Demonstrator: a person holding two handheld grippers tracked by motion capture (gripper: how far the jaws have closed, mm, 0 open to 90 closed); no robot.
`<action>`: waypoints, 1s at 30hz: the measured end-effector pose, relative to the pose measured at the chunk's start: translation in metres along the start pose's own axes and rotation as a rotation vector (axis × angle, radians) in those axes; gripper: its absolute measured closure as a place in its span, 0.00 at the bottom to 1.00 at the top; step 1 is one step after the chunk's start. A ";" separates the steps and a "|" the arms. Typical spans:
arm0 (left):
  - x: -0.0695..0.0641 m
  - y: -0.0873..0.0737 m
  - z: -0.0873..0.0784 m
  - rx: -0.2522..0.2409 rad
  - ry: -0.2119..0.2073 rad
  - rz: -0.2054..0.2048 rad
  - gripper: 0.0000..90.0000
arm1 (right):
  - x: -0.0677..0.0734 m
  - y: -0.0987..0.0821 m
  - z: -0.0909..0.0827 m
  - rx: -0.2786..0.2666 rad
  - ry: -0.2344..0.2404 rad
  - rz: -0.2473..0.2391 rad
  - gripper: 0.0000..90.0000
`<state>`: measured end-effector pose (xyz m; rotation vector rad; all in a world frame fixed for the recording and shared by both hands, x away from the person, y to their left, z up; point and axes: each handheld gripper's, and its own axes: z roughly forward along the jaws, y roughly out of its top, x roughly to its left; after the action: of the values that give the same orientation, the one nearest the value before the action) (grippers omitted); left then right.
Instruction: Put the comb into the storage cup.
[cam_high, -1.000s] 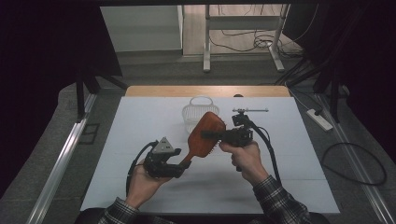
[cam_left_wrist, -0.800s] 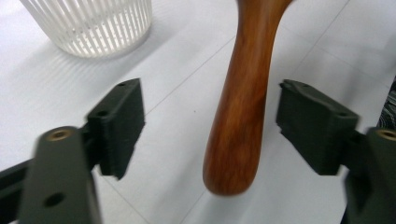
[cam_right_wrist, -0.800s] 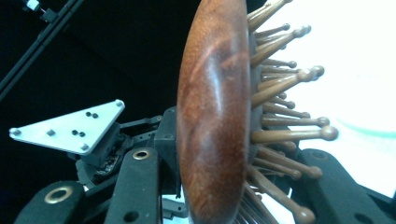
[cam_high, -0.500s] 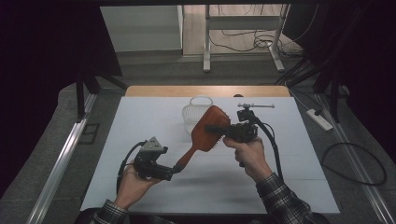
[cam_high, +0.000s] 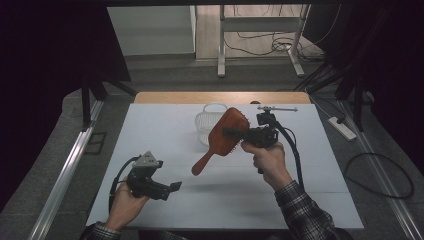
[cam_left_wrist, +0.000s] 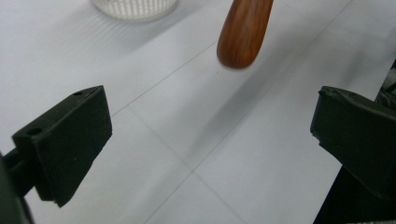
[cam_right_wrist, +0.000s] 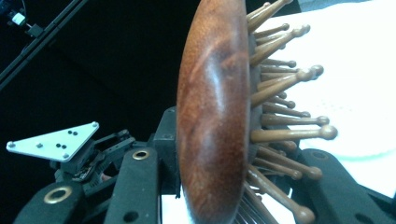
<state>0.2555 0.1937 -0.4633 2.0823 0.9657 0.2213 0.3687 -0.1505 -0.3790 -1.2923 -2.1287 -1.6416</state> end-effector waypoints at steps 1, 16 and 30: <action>0.001 -0.003 -0.003 -0.003 0.001 -0.003 0.00 | 0.000 0.001 0.000 -0.003 -0.002 -0.003 0.64; 0.002 -0.027 -0.021 -0.006 0.035 -0.008 0.00 | -0.005 0.017 -0.002 -0.045 -0.030 -0.001 0.64; 0.010 -0.047 -0.044 -0.001 0.094 -0.054 0.00 | -0.010 0.030 -0.001 -0.066 -0.055 -0.003 0.64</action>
<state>0.2158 0.2447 -0.4713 2.0576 1.0762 0.2936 0.3954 -0.1553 -0.3630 -1.3688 -2.1247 -1.7106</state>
